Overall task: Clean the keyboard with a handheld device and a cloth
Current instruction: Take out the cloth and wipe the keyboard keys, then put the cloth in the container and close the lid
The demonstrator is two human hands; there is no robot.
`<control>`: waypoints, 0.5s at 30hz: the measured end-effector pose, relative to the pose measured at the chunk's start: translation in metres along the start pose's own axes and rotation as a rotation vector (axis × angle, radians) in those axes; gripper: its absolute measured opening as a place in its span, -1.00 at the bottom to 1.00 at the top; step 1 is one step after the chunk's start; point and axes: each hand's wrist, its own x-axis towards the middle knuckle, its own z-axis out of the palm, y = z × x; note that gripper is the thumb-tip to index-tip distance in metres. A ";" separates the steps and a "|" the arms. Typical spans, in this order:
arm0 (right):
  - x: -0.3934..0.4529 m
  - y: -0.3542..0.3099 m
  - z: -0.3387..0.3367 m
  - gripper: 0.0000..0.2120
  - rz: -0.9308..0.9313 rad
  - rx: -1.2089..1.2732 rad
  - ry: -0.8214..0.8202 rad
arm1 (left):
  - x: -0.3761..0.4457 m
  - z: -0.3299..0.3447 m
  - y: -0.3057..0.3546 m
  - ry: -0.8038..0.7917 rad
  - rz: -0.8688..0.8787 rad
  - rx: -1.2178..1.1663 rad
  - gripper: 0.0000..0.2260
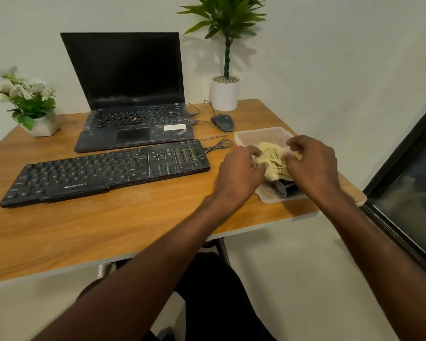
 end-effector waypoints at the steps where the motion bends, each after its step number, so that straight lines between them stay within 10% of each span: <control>1: -0.003 -0.002 0.001 -0.70 -0.048 -0.020 0.052 | -0.004 -0.003 -0.001 0.015 0.020 0.007 -0.71; 5: -0.023 -0.033 0.011 -0.75 -0.281 0.096 0.178 | -0.020 -0.031 -0.018 0.117 0.086 -0.005 -0.80; 15: -0.043 -0.127 0.107 -0.75 -0.399 0.320 -0.128 | -0.078 -0.171 -0.117 0.453 -0.177 0.377 -0.70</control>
